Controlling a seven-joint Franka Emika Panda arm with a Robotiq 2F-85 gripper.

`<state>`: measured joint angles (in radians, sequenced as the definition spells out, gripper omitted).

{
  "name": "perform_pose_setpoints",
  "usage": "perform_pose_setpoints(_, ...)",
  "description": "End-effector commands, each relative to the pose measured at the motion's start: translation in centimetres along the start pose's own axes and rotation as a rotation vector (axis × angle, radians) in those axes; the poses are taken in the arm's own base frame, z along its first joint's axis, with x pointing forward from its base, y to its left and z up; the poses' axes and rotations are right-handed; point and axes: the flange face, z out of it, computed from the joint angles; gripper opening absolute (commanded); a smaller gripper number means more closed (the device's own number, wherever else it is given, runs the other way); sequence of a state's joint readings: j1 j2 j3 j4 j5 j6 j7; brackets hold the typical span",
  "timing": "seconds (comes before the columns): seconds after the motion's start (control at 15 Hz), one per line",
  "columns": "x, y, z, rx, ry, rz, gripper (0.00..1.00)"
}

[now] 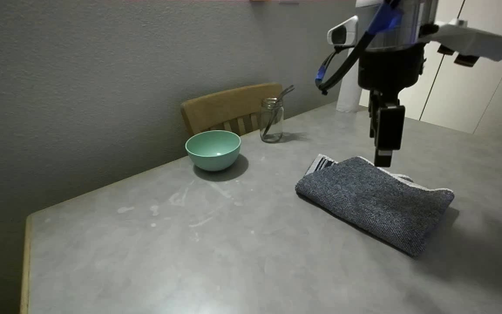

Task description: Fold the towel in half from left to right

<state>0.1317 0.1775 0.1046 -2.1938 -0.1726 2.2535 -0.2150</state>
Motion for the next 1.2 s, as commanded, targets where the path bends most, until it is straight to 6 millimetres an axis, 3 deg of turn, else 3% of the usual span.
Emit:
perform_pose_setpoints(0.0, 0.25, -0.67, 0.19, 0.002, -0.007, 0.054, 1.0)
perform_pose_setpoints(1.13, 0.45, -0.98, 0.28, 0.002, -0.008, 0.066, 1.0)
